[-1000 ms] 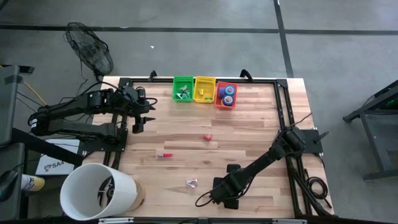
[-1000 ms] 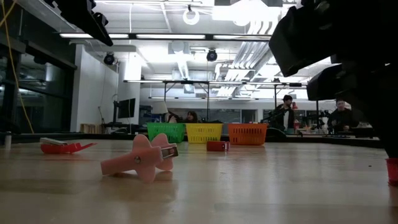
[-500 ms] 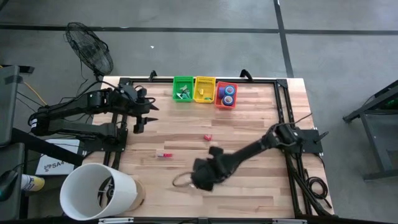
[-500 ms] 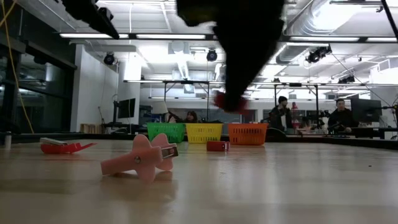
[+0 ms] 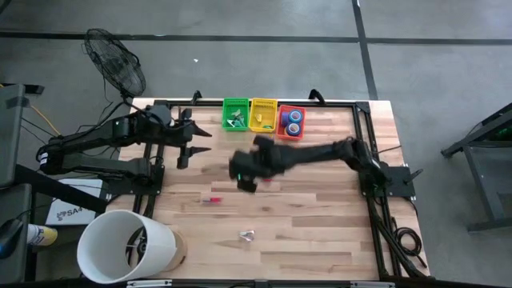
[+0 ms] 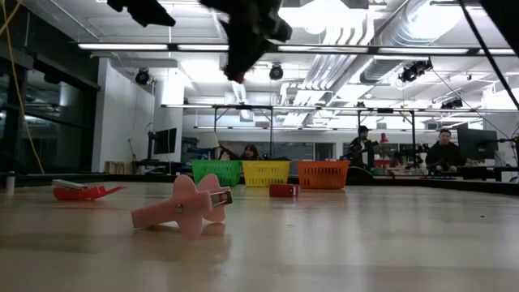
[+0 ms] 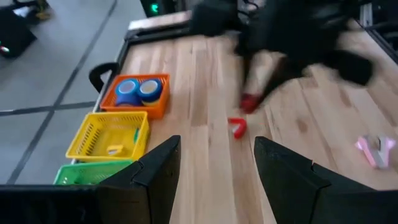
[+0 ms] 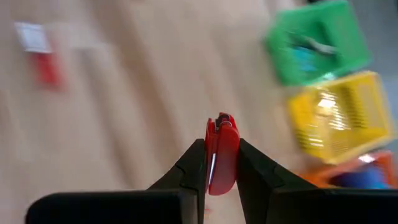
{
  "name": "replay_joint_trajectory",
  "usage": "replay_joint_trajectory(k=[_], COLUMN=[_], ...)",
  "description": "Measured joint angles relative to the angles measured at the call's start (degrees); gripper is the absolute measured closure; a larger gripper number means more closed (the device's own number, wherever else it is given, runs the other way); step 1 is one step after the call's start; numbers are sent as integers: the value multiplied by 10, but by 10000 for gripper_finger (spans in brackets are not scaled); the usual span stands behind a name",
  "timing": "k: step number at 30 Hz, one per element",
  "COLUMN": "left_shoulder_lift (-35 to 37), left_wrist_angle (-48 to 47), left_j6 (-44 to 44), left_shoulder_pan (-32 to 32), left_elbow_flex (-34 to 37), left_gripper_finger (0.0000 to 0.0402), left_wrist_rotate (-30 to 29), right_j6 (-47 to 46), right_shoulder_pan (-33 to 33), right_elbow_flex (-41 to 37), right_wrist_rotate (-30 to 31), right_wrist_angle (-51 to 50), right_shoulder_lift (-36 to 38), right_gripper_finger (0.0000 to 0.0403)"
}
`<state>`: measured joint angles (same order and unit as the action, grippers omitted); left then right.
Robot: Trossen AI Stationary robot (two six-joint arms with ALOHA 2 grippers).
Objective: Pick and place Stapler, Stapler remover, tape
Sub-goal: Put the bottom red stapler into the yellow bin
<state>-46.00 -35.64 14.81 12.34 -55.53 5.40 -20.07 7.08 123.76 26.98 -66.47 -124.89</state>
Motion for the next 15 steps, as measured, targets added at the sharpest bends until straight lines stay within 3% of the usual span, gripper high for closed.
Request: replay_joint_trajectory(k=[4,7,15], left_shoulder_lift=[0,0,0], left_wrist_angle=[22,27,28], left_j6=[-23,-39,-71], left_shoulder_pan=[0,0,0], left_elbow_flex=[0,0,0], left_gripper_finger=[202,202,202], left_wrist_rotate=[-29,-48,-81], right_j6=[47,64,8], right_shoulder_pan=[-73,-132,-281], right_elbow_flex=[17,14,-53], right_wrist_rotate=[-5,-44,-151], right_wrist_angle=[-36,-26,39], right_shoulder_lift=[0,0,0], right_gripper_finger=[352,352,352])
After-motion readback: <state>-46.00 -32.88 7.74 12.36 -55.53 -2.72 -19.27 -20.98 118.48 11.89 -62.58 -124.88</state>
